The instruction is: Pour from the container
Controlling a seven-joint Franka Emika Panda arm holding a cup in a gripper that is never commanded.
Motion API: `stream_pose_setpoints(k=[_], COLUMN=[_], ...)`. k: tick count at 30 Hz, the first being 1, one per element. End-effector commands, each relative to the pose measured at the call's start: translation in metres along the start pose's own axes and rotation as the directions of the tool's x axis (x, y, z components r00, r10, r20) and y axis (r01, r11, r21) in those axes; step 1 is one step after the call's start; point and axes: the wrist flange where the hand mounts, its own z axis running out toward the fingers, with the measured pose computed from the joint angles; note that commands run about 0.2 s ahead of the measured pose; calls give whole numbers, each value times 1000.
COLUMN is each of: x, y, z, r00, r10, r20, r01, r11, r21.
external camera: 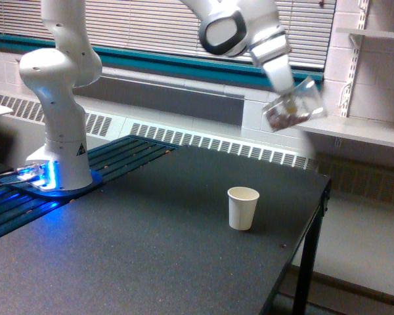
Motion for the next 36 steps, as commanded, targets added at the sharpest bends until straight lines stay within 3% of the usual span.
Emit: stream_pose_setpoints(k=[1,36], x=[-10,-74], y=[23,94], z=[10,68], r00=[1000,992], r10=[-26,-45], r20=[6,116], r01=[26,66], r11=[999,981], r21=[-29,-182])
